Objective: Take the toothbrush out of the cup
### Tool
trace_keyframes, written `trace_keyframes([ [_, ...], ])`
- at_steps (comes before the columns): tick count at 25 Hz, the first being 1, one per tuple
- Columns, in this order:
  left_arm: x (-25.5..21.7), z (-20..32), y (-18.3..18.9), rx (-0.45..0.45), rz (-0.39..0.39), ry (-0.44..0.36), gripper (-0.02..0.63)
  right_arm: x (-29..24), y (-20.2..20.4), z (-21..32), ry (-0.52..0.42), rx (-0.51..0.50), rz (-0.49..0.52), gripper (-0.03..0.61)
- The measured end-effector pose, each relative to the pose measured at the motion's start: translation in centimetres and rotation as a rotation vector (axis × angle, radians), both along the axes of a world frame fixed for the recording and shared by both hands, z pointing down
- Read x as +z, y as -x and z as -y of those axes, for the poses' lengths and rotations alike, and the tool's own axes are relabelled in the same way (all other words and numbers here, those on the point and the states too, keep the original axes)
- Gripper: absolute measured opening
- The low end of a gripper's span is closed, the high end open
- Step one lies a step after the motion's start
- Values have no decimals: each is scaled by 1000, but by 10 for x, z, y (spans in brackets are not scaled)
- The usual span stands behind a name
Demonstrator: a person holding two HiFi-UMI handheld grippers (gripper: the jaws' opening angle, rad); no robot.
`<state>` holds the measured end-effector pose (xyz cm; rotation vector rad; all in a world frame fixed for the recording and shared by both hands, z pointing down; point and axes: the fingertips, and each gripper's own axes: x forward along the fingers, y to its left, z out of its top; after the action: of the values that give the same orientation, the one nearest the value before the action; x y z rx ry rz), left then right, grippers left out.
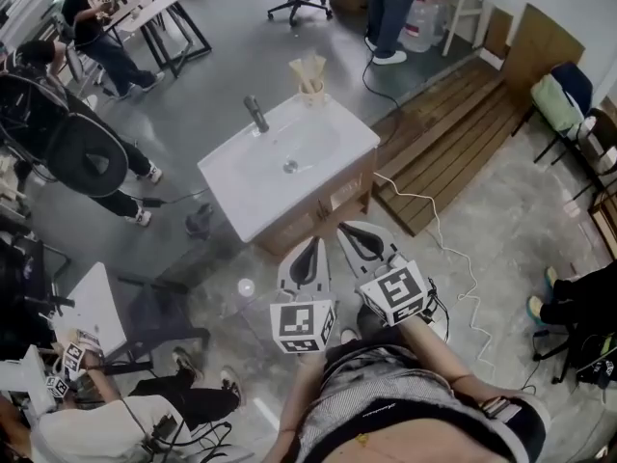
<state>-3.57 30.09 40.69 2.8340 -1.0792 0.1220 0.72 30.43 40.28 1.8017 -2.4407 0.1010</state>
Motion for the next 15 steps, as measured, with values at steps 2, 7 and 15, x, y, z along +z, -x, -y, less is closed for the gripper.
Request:
trace_keyframes([
  [2,-4,11,-9,-8,1,-1,0,-4,-8,12,-3,-12,-10,63],
  [7,-2,32,-29,-26,10,5,0,-6,-28,33,-6,-33,-2,63],
  [15,-2,60,-57,-64,16,-1,0,-8,-55,59,-13,-72,8,63],
])
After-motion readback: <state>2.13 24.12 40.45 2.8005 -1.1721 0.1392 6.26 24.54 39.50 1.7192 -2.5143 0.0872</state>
